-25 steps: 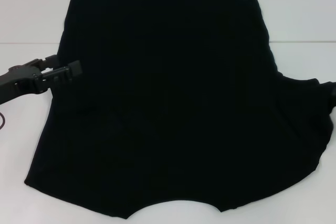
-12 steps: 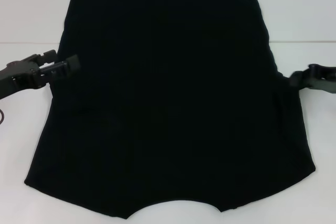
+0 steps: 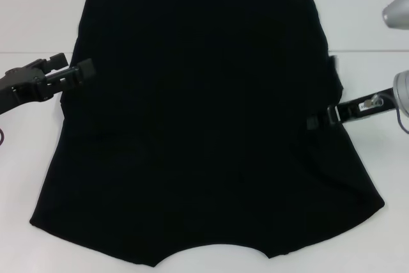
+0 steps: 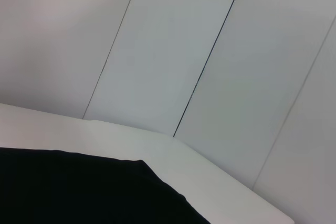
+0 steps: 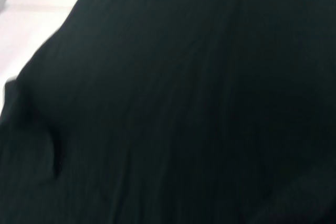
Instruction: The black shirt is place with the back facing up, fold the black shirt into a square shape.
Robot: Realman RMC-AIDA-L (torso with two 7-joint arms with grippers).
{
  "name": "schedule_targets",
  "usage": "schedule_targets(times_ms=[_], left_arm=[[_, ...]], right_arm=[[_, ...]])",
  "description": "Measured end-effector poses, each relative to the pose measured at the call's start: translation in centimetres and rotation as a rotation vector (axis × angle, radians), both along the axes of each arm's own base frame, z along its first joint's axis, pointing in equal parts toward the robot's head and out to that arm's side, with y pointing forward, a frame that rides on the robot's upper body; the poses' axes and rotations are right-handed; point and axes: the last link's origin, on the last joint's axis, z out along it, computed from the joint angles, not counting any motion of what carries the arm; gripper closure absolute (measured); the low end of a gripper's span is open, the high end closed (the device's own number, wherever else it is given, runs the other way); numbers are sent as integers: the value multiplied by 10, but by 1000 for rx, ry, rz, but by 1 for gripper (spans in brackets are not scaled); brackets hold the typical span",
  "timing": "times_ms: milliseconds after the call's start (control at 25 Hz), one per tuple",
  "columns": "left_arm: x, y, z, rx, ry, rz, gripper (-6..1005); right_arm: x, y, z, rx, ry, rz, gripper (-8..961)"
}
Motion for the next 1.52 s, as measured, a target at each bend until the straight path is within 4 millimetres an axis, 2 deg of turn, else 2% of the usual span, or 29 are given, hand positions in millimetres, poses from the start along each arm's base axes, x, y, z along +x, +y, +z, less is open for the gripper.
schedule_targets(times_ms=[280, 520, 720, 920, 1160, 1280, 1480, 1520], left_arm=[[-2, 0, 2, 12, -5, 9, 185], [-2, 0, 3, 15, -13, 14, 193], [-5, -1, 7, -13, -68, 71, 199], [-8, -9, 12, -105, -116, 154, 205], [-18, -34, 17, -313, -156, 309, 213], [-22, -41, 20, -429, -132, 407, 217], [-33, -47, 15, -561, -61, 571, 223], [-36, -48, 16, -569, -49, 593, 265]], right_arm=[[3, -5, -2, -22, -3, 14, 933], [3, -2, 5, 9, 39, -35, 876], [2, 3, 12, 54, 88, -86, 674], [-1, 4, 16, 61, 129, -134, 567], [-1, 2, 22, 62, 193, -181, 438], [1, 3, 28, 90, 228, -201, 278], [9, 2, 36, 135, 284, -241, 443], [11, 1, 37, 141, 293, -249, 445]])
